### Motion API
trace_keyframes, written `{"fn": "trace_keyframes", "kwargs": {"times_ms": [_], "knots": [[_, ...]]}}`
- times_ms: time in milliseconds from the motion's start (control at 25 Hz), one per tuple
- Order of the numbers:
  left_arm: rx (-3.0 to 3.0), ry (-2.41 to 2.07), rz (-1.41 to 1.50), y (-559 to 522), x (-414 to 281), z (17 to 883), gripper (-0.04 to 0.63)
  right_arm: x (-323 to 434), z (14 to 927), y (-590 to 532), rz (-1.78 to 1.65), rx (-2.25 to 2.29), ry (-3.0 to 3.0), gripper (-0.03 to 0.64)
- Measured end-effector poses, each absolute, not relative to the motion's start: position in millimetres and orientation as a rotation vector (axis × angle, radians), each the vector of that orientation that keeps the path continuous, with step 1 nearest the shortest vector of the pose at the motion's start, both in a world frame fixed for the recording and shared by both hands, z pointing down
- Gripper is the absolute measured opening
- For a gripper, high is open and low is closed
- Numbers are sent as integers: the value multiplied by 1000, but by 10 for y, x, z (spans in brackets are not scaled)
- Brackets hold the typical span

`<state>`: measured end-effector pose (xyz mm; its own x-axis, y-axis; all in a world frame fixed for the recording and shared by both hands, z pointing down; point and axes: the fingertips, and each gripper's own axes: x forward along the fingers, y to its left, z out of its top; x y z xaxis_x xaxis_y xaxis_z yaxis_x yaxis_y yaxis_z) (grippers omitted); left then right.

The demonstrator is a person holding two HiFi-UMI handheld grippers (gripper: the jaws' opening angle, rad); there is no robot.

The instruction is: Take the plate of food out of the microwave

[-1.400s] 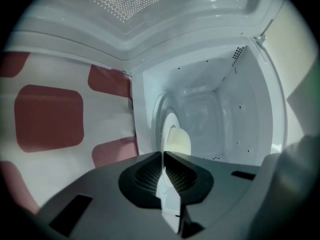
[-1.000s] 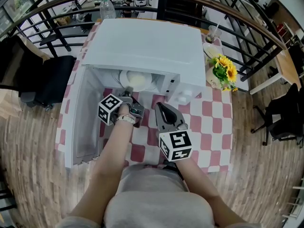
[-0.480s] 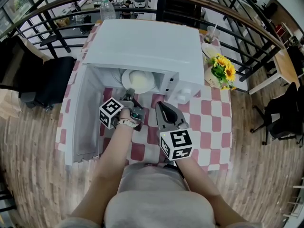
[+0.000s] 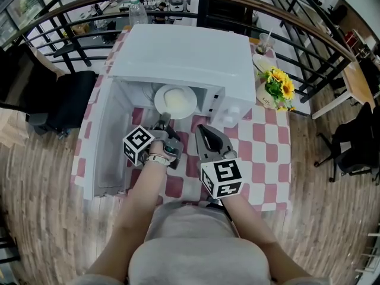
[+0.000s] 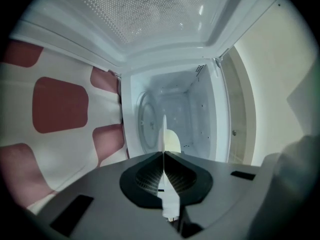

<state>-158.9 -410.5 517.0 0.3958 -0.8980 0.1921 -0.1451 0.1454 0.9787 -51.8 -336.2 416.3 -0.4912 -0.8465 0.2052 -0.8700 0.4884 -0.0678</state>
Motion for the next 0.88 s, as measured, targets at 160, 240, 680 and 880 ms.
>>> {"fn": "trace_keyframes", "kwargs": {"times_ms": [160, 240, 680, 880], "knots": [[1346, -1040, -732, -4034, -1590, 5074, 9, -488, 4120, -3365, 250, 1518, -2587, 25], [1346, -1039, -740, -3998, -1600, 5047, 9, -470, 4098, -3360, 265, 1529, -2594, 25], [1372, -1058, -791, -3725, -1621, 4843, 12, -566, 4010, -3230, 177, 1470, -2620, 25], [1385, -1024, -869, -3608, -1631, 4732, 12, -584, 3918, -3170, 133, 1475, -2645, 25]]}}
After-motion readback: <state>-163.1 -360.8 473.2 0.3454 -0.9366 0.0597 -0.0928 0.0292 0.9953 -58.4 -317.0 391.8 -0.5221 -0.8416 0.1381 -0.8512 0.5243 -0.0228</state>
